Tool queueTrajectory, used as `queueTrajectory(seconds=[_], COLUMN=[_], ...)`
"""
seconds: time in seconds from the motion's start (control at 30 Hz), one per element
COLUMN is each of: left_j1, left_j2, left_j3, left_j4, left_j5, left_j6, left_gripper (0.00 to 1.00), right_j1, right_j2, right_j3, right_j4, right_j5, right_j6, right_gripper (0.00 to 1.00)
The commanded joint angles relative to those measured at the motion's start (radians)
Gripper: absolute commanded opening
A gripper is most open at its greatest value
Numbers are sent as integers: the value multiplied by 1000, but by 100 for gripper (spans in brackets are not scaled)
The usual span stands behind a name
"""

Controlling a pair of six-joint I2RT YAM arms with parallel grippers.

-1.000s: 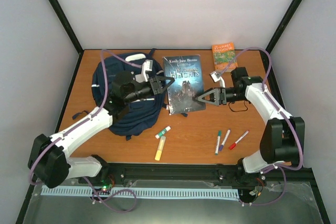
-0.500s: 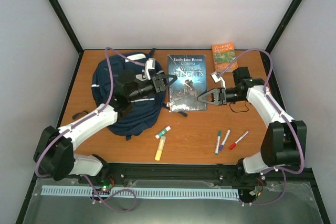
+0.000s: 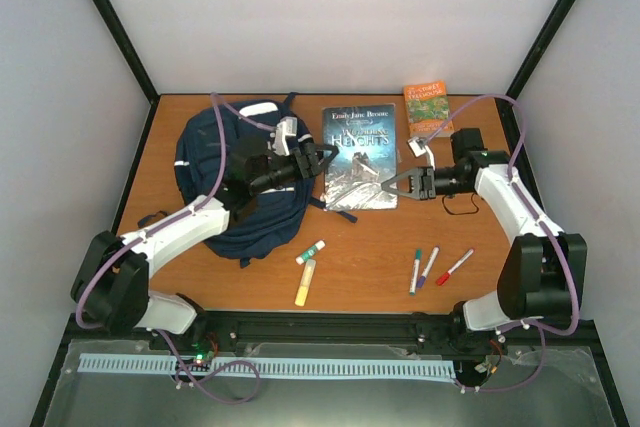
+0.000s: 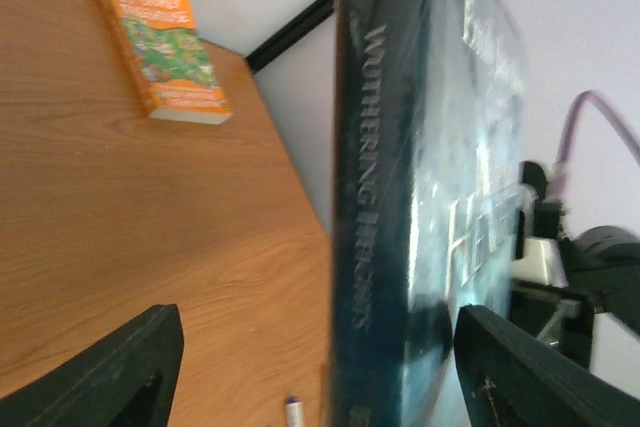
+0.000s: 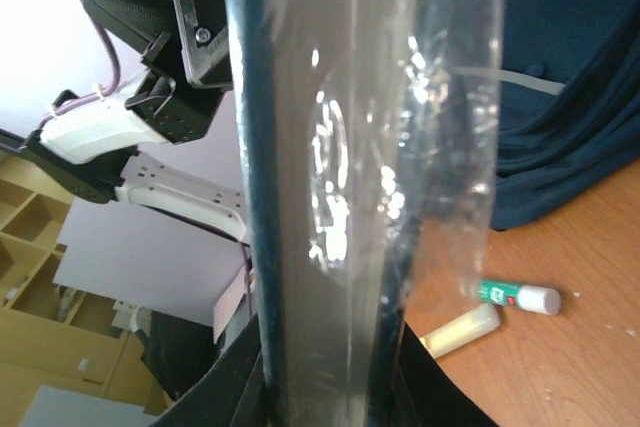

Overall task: Pack the student bag
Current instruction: Pick up the book from the center of the board.

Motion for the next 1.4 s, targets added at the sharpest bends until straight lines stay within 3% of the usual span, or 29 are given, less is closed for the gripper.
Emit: queueTrajectory(seconds=[0.0,0.2,0.3,0.53,0.6,0.77,1.0,1.37], left_j1=[5,6,5,5,5,-11,-87,-124], left_j2=[-30,-45,-28,-37,-6,19,62,155], left_j3=[50,209,315,402,417,377,335,326], left_j4=[-214,-699,-969,-1259,-1334,-1369,-1356,-1372], left_j5=[-88,-343,-482,-697,-728,-749,-808,-902], left_j6=[118,288,374,551,597,680,741,704], left_gripper=[79,81,79,80,76,67,68,68], right_j1=[-26,-29,-29,-28,-28,-28,-26,27], right_j2=[-5,-74,-104,-137,-144,-115,-67,9], right_j3=[23,33,60,29,21,143,283,253], right_j4=[64,143,122,110,109,-35,-185,-210], right_j5=[5,464,616,660,692,824,1047,1222], right_j6=[-11,48,17,10,-1,-112,-234,-251], right_gripper=[3,3,3,3,3,3,3,3])
